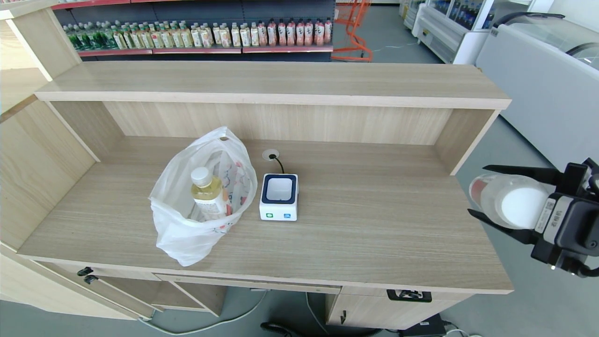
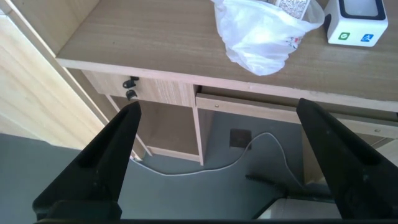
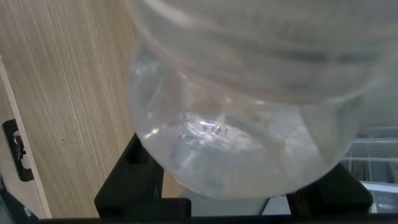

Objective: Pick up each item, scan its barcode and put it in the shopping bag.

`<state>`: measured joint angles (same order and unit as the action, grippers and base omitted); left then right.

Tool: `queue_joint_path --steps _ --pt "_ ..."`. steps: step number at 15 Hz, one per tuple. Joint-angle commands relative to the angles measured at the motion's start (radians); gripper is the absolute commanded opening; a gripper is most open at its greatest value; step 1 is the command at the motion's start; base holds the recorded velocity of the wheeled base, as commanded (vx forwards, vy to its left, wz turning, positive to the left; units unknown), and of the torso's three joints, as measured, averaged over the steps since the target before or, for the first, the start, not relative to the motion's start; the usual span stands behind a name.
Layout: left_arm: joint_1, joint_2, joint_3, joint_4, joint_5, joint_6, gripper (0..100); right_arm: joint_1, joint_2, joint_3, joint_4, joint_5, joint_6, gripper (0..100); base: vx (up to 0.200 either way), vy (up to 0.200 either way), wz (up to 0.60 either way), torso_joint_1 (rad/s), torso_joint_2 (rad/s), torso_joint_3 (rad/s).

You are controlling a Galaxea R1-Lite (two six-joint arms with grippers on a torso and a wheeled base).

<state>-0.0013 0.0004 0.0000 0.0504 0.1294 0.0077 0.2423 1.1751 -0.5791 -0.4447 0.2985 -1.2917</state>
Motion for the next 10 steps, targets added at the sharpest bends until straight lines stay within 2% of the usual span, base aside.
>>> queue_joint_path --steps 1,4,10 --pt "0.0 0.0 0.0 0.0 -0.001 0.0 100 -0.002 -0.012 0.002 -0.002 0.002 0.003 0 0.0 0.0 0.0 0.0 0.0 0.0" --pt "0.0 0.0 0.0 0.0 -0.001 0.0 100 0.0 -0.005 0.002 -0.002 0.004 0.009 0 0.0 0.0 0.0 0.0 0.0 0.0" --pt "0.0 0.0 0.0 0.0 0.001 -0.002 100 0.0 -0.005 0.015 -0.002 0.008 0.037 0 0.0 0.2 0.0 0.003 0.0 0.002"
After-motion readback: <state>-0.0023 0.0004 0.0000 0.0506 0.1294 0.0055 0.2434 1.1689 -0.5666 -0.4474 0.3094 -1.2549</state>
